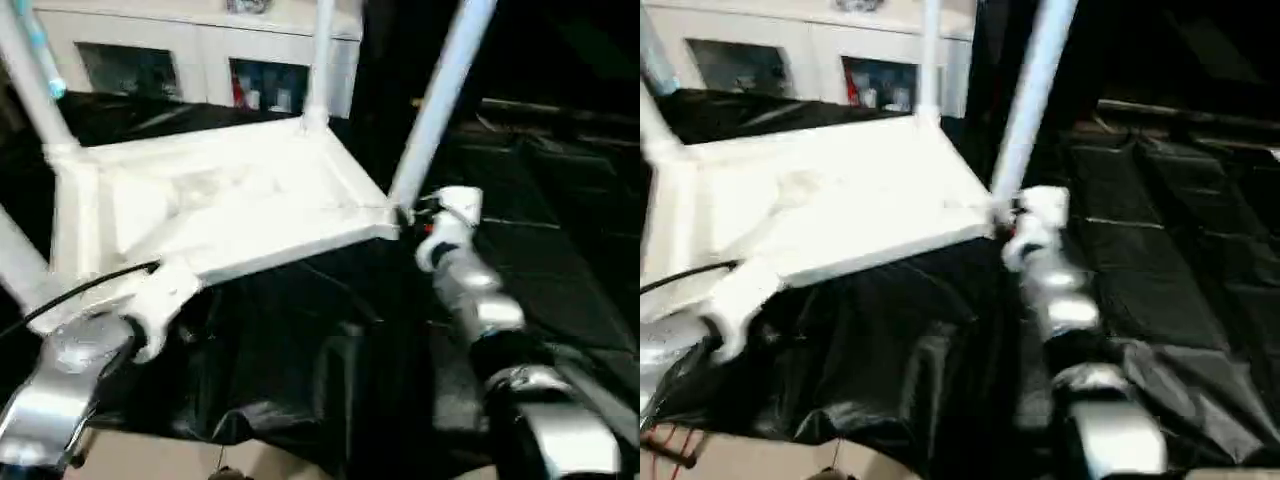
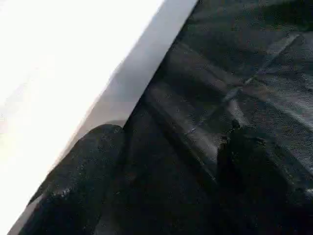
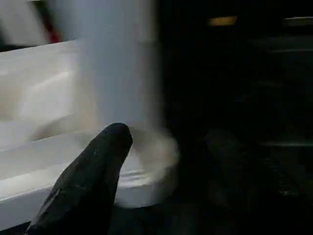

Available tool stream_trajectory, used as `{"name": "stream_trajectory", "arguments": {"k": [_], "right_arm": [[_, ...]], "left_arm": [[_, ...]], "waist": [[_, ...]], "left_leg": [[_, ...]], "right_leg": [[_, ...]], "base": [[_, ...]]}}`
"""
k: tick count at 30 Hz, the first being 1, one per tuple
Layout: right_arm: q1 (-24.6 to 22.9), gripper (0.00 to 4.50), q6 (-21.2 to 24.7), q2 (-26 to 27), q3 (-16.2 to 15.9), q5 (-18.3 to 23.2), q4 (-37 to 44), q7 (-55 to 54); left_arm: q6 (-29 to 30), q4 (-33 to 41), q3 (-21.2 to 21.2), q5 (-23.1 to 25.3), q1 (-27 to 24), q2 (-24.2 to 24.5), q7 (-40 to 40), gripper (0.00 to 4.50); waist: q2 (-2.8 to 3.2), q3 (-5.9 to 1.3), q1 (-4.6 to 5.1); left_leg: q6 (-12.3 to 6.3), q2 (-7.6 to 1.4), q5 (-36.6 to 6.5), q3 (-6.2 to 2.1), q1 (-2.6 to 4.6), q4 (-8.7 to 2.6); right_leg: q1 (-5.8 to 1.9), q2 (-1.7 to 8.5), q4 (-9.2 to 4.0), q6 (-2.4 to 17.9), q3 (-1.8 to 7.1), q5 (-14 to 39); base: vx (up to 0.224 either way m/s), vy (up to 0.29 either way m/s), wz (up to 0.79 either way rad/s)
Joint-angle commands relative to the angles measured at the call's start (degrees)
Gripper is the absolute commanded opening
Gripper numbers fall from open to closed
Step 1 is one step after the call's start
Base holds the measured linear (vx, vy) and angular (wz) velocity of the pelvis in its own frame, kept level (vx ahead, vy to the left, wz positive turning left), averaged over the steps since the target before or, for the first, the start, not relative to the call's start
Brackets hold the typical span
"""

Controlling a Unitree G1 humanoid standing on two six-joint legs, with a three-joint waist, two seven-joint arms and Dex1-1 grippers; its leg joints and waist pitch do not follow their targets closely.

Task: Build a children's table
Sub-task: Rotate leg to tighten, then rotate table base

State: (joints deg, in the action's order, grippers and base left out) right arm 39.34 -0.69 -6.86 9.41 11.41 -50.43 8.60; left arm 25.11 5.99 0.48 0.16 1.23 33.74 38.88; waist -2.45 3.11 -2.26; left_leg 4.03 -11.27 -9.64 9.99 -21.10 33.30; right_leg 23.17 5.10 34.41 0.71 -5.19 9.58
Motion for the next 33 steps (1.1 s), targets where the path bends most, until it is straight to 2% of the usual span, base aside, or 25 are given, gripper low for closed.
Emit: {"name": "stream_trajectory", "arguments": {"k": [1,2,3,4,5,6,7,8,10,11,12,13,14,16,18,20,21,22,25,26,30,31,32,33], "right_arm": [[0.9,3.11,-0.5,-0.2,0.4,-0.2,-1.2,-0.2],[0.5,3.11,-0.9,-0.7,0.2,-0.5,-1.2,0.1],[0.2,3.11,-1.0,-0.9,-0.1,-0.7,-1.0,0.5],[-0.3,3.11,-1.2,-1.0,-0.6,-1.0,-0.7,1.3],[-0.8,3.11,-1.3,-1.0,-0.9,-1.1,-0.2,2.0],[-1.7,3.11,-1.4,-1.0,-1.3,-0.9,0.8,3.9],[-2.8,3.11,-1.2,-0.9,-1.9,-0.7,2.1,5.9],[-3.2,3.11,-1.3,-0.9,-2.1,-0.6,2.5,6.8],[-5.4,3.11,-1.0,-0.9,-4.0,-0.5,5.2,11.1],[-7.6,3.11,-0.7,-0.9,-6.0,-0.4,8.2,15.4],[-8.1,3.11,-0.5,-0.9,-6.4,-0.3,8.9,16.2],[-9.3,3.11,0.0,-1.0,-7.4,0.0,10.6,18.1],[-10.0,3.11,0.0,-1.1,-8.1,-0.2,11.3,19.1],[-10.5,3.11,0.0,-1.1,-8.6,-0.4,11.7,19.8],[-10.9,3.11,0.2,-1.0,-8.6,-0.4,12.0,20.4],[-11.5,3.11,0.9,-0.8,-9.0,-0.2,13.0,21.7],[-11.5,3.11,0.9,-0.8,-9.0,-0.2,13.0,21.7],[-12.1,3.11,1.4,-0.7,-9.3,-0.1,14.0,22.1],[-12.7,3.11,1.8,-0.7,-9.8,-0.2,14.9,22.4],[-12.9,3.11,1.9,-0.7,-9.9,-0.3,15.2,22.4],[-13.0,3.11,2.1,-0.4,-10.0,-0.4,15.3,22.3],[-13.0,3.11,2.1,-0.3,-9.9,-0.7,15.0,22.1],[-13.1,3.11,2.1,-0.2,-9.9,-0.8,14.9,22.1],[-13.2,3.11,2.5,0.0,-9.8,-0.9,14.9,21.9]], "left_arm": [[-2.5,2.8,2.7,-2.4,-1.7,-1.5,-0.5,4.42],[-4.0,5.2,5.5,-6.0,-6.0,-2.7,1.4,4.47],[-4.6,6.0,6.7,-8.0,-7.9,-2.9,3.0,4.47],[-5.7,7.4,8.5,-11.1,-10.9,-3.0,5.7,4.47],[-5.4,7.9,9.9,-12.9,-12.5,-3.0,7.2,4.47],[-5.1,8.5,11.6,-14.8,-14.9,-2.5,9.3,4.47],[-4.0,9.1,12.8,-15.9,-16.7,-1.7,11.0,4.47],[-3.8,9.3,13.3,-16.5,-17.5,-1.3,11.6,4.47],[-2.5,9.8,15.6,-18.4,-20.1,0.3,14.2,4.47],[-1.2,10.2,18.2,-20.6,-21.9,1.6,16.2,4.47],[-0.8,10.2,18.9,-21.0,-22.4,2.1,16.8,4.47],[-0.1,10.4,20.6,-22.1,-23.5,3.5,18.2,4.47],[0.2,10.1,21.8,-22.6,-24.6,5.2,19.0,4.47],[0.2,9.0,23.4,-22.7,-25.4,6.9,19.8,4.47],[-0.4,6.4,26.7,-22.6,-26.3,9.3,21.3,4.47],[0.0,2.8,31.8,-22.3,-27.7,13.6,23.7,4.47],[0.0,2.8,31.8,-22.3,-27.7,13.6,23.7,4.47],[-0.1,0.2,34.4,-22.1,-28.1,15.8,24.6,4.47],[-0.4,-2.1,36.1,-21.8,-28.7,18.0,25.1,4.47],[-0.9,-3.5,37.1,-21.2,-29.0,19.3,25.4,4.47],[-3.8,-9.3,39.4,-18.9,-28.5,23.0,25.5,4.47],[-7.6,-14.2,40.3,-19.6,-24.1,23.5,24.5,4.47],[-8.9,-15.8,40.4,-20.2,-22.5,23.4,24.2,4.47],[-9.9,-17.3,41.0,-22.4,-18.7,22.4,23.9,4.47]], "waist": [[0.94,-3.87,0.00],[0.70,-3.84,0.22],[0.63,-3.87,0.35],[0.44,-3.73,0.46],[0.31,-3.50,0.75],[0.44,-3.26,0.71],[0.05,-3.17,0.63],[0.54,-3.00,0.48],[0.51,-2.77,0.20],[0.34,-2.58,0.23],[0.37,-2.49,0.18],[0.49,-2.42,0.14],[0.57,-2.32,0.24],[0.57,-2.19,0.43],[0.68,-2.10,0.52],[0.64,-2.12,0.56],[0.79,-2.12,0.54],[0.97,-2.05,0.54],[0.92,-1.97,0.52],[0.75,-1.98,0.57],[0.90,-2.01,0.50],[0.80,-1.95,0.45],[1.05,-2.01,0.11],[1.01,-1.94,0.15]], "left_leg": [[0.84,-1.50,-15.1,-0.19,0.55,-3.89],[0.47,-1.56,-14.9,-0.25,0.22,-3.89],[0.29,-1.60,-14.7,-0.27,0.05,-3.88],[-0.17,-1.62,-15.5,-0.19,0.10,-3.82],[-0.49,-1.70,-17.3,-0.03,0.33,-3.95],[-0.71,-1.64,-19.2,0.05,0.58,-3.92],[-0.80,-1.64,-19.8,0.05,0.43,-3.91],[-0.23,-1.95,-20.9,-0.19,0.63,-4.25],[0.46,-1.99,-23.2,-0.12,1.22,-4.19],[0.66,-2.02,-24.6,-0.28,1.11,-4.42],[0.79,-2.04,-25.3,-0.38,1.07,-4.52],[1.07,-2.02,-26.6,-0.49,1.36,-4.57],[1.36,-2.04,-27.5,-0.70,1.27,-4.73],[1.81,-2.09,-29.1,-0.90,1.36,-4.84],[2.22,-1.99,-30.4,-0.96,1.59,-4.81],[2.22,-1.85,-30.6,-1.01,1.66,-4.73],[2.21,-1.83,-30.4,-1.06,1.63,-4.75],[2.25,-1.85,-30.5,-1.12,1.68,-4.88],[2.92,-2.04,-33.0,-1.43,2.14,-5.07],[2.82,-2.00,-33.3,-1.38,2.15,-5.09],[2.90,-2.01,-33.1,-1.56,2.11,-5.28],[2.99,-2.01,-33.3,-1.51,2.33,-5.31],[2.95,-1.81,-34.1,-1.25,3.07,-5.09],[3.10,-1.88,-34.4,-1.27,3.07,-5.09]], "right_leg": [[-2.56,2.51,-3.20,10.2,3.01,10.5],[-2.83,2.76,-3.16,10.6,2.95,10.8],[-2.92,2.89,-3.18,10.7,2.96,11.0],[-2.65,2.96,-3.42,10.8,2.92,13.0],[-2.17,2.58,-3.88,10.3,2.88,15.6],[-1.81,2.42,-4.15,9.7,2.93,18.1],[-1.91,2.51,-4.28,9.2,2.93,19.7],[-1.67,2.47,-4.46,8.2,2.96,21.8],[-1.14,2.15,-4.78,7.6,3.08,22.8],[-1.22,2.10,-4.88,7.2,3.10,24.1],[-1.21,2.11,-4.96,6.9,3.09,24.9],[-0.97,2.06,-5.13,6.6,3.11,26.1],[-1.01,2.09,-5.20,6.3,3.13,27.2],[-0.83,2.08,-5.25,6.3,3.12,28.2],[-0.59,2.11,-5.43,5.9,3.19,29.5],[-0.53,2.24,-5.57,5.6,3.36,30.2],[-0.59,2.25,-5.49,5.7,3.41,30.1],[-0.57,2.20,-5.56,5.6,3.43,29.9],[-0.35,2.12,-5.57,6.0,3.42,29.8],[-0.23,2.04,-5.46,6.4,3.54,29.2],[-0.31,2.17,-5.35,6.3,4.03,29.1],[-0.18,1.97,-5.40,6.6,4.14,28.5],[0.40,1.83,-5.64,6.9,4.29,28.3],[0.40,1.91,-5.63,7.3,4.38,27.9]], "base": [[0.000,0.000,0.00],[0.000,0.000,0.00],[0.000,0.000,0.00],[0.000,0.000,0.00],[0.000,0.000,0.00],[0.000,0.000,0.00],[0.000,0.000,0.00],[0.000,0.000,0.00],[0.000,0.000,0.00],[0.000,0.000,0.00],[0.000,0.000,0.00],[0.000,0.000,0.00],[0.000,0.000,0.00],[0.000,0.000,0.00],[0.000,0.000,0.00],[0.000,0.000,0.00],[0.000,0.000,0.00],[0.000,0.000,0.00],[0.000,0.000,0.00],[0.000,0.000,0.00],[0.000,0.000,0.00],[0.000,0.000,0.00],[0.000,0.000,0.00],[0.000,0.000,0.00]]}}
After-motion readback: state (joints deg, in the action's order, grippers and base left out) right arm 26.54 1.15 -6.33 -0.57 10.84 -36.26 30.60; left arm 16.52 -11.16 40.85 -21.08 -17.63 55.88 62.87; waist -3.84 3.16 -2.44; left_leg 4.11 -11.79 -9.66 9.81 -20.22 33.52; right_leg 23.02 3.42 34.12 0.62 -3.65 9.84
